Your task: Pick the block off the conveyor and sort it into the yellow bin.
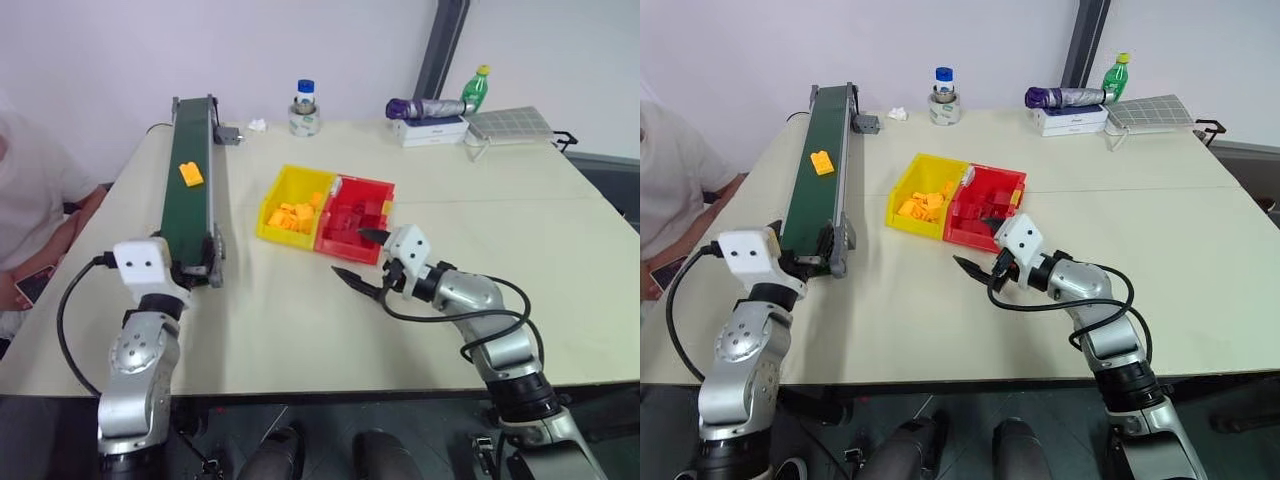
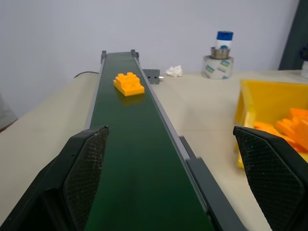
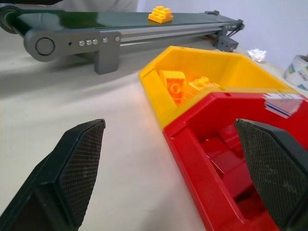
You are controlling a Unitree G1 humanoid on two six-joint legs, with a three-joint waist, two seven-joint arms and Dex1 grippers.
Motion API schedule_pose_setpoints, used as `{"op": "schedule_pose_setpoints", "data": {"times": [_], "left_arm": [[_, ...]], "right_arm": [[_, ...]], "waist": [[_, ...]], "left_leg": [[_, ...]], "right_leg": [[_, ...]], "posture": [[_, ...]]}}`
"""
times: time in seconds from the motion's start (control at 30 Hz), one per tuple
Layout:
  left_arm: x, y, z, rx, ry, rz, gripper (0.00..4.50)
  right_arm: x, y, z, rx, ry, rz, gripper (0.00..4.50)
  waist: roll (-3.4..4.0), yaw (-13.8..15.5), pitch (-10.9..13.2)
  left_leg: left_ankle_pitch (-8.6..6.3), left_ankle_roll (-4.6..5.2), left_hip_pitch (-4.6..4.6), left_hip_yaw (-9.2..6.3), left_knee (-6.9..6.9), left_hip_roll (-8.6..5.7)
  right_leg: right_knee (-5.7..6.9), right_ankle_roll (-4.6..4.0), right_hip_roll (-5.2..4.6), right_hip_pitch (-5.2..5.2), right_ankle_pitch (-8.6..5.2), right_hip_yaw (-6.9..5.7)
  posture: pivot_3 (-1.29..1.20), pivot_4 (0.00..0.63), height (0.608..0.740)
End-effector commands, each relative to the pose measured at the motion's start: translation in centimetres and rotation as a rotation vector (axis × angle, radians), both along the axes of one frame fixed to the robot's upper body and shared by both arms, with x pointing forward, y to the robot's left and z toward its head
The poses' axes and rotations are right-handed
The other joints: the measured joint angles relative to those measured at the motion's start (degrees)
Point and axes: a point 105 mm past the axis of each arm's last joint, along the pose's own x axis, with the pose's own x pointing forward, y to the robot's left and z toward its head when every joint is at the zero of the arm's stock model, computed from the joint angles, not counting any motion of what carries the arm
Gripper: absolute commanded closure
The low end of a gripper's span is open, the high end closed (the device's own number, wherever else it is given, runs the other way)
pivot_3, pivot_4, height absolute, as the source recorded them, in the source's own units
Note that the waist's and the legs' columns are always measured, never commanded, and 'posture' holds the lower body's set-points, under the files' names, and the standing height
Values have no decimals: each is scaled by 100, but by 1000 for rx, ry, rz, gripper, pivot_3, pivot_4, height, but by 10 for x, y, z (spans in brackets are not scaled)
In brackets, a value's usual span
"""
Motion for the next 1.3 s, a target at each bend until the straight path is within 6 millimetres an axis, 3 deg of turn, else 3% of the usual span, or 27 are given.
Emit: {"op": "schedule_pose_setpoints", "data": {"times": [0.03,0.33,0.43,0.73,0.9,1.0,1.13,1.23,1.3], "left_arm": [[13,4,14,23,11,78,123],[55,6,33,-69,78,181,123],[71,19,31,-118,143,274,123],[94,25,25,-129,206,270,123],[100,16,15,-130,259,228,123],[99,17,12,-132,268,249,965],[95,17,7,-139,295,275,3019],[94,16,19,-178,237,266,3140],[96,4,36,-217,155,184,3140]], "right_arm": [[-3,4,13,18,-55,20,0],[-3,4,13,15,-52,20,0],[-4,5,13,15,-51,20,0],[-6,5,11,13,-45,15,0],[-5,5,12,15,-44,14,0],[-6,5,12,14,-44,14,0],[-5,4,12,13,-46,11,0],[-4,4,13,13,-48,10,0],[-3,4,13,13,-48,10,0]], "waist": [[-1,0,0],[-2,-19,0],[-3,-9,0],[-3,-17,0],[-3,-20,0],[-3,-20,0],[-4,-23,0],[-4,-22,0],[-4,-20,0]], "left_leg": [[0,0,0,0,1,0],[1,1,0,1,5,0],[1,0,0,-2,6,0],[2,0,0,-2,9,-1],[2,0,0,-1,12,-2],[2,0,0,-2,11,-2],[2,0,0,-2,12,-2],[2,0,0,-2,13,-2],[2,0,0,-1,14,-2]], "right_leg": [[0,3,0,0,-1,-1],[0,19,4,0,13,-8],[3,16,7,0,16,-9],[3,20,8,0,18,-9],[4,21,7,2,20,-9],[4,22,7,2,20,-9],[5,23,7,2,21,-8],[7,24,7,2,21,-8],[7,24,7,2,22,-9]], "posture": [[0,150,740],[0,150,740],[0,150,740],[0,150,740],[0,150,740],[0,150,740],[0,150,740],[0,150,740],[0,150,740]]}}
